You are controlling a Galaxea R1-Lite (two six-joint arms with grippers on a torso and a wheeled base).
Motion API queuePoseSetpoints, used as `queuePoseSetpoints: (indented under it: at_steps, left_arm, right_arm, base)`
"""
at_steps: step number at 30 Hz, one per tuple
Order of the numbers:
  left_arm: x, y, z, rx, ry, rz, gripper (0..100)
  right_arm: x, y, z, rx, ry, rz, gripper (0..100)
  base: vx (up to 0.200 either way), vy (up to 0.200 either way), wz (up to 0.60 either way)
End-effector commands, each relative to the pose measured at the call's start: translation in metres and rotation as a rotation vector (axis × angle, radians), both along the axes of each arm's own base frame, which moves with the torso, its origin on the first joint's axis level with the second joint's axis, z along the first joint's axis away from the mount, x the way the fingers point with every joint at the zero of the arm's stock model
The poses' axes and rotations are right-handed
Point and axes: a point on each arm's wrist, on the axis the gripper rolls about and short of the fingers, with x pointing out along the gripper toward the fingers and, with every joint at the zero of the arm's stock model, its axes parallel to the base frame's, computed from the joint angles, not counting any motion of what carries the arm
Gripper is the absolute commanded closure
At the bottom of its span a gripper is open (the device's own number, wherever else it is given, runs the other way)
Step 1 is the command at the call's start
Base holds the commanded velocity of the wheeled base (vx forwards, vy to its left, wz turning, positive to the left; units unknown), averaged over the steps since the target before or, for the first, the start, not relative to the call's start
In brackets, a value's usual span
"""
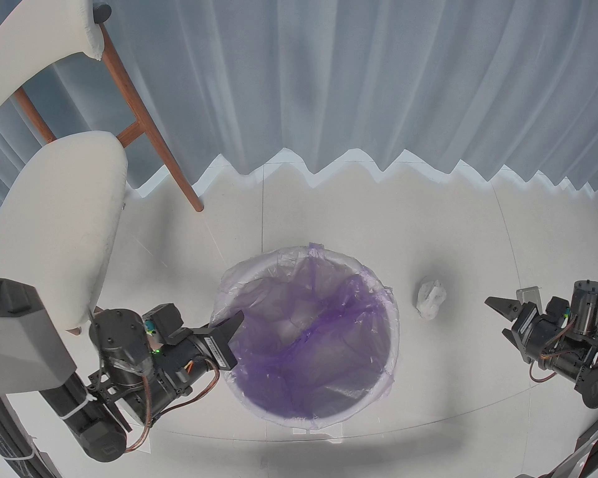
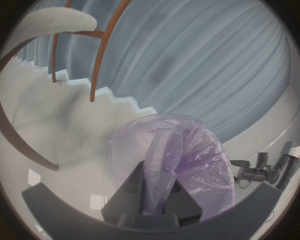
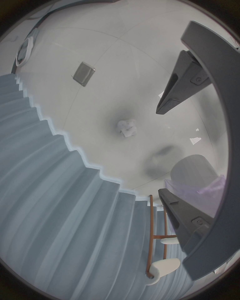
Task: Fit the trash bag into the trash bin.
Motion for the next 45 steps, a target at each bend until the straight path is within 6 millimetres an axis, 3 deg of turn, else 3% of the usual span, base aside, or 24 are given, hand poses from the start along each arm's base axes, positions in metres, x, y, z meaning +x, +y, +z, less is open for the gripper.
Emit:
queuePoseSetpoints:
  at_steps: [1,3,7,13,27,40,41,45]
  left_arm:
    - [0.026,-0.013,-0.031,0.016,0.076,0.059,100]
    - [0.027,-0.014,-0.034,0.009,0.09,0.063,100]
    - [0.033,-0.013,-0.059,0.051,0.157,0.093,100]
    - [0.054,-0.018,-0.071,0.048,0.144,0.153,100]
    - [0.101,-0.054,-0.098,0.015,0.059,0.239,100]
    - [0.102,-0.065,-0.1,-0.025,0.055,0.25,100]
    - [0.102,-0.065,-0.1,-0.028,0.057,0.252,0]
    - [0.103,-0.068,-0.097,-0.05,0.049,0.269,0]
  right_arm:
    - [-0.031,-0.008,0.008,0.027,-0.049,-0.054,0]
    - [-0.04,-0.008,0.005,0.026,-0.042,-0.049,0]
    - [-0.057,-0.009,-0.003,0.026,-0.015,-0.044,0]
    - [-0.059,-0.009,-0.003,0.041,-0.013,-0.056,0]
    - [-0.06,-0.009,-0.001,0.041,-0.024,-0.053,0]
    - [-0.059,-0.009,-0.001,0.041,-0.027,-0.055,0]
    - [-0.059,-0.009,-0.001,0.043,-0.027,-0.055,0]
    - [-0.06,-0.009,-0.001,0.043,-0.028,-0.055,0]
  base:
    - [0.0,0.0,0.0]
    - [0.0,0.0,0.0]
    - [0.0,0.0,0.0]
    - [0.0,0.0,0.0]
    - [0.0,0.0,0.0]
    - [0.0,0.0,0.0]
    - [0.0,0.0,0.0]
    - [0.0,0.0,0.0]
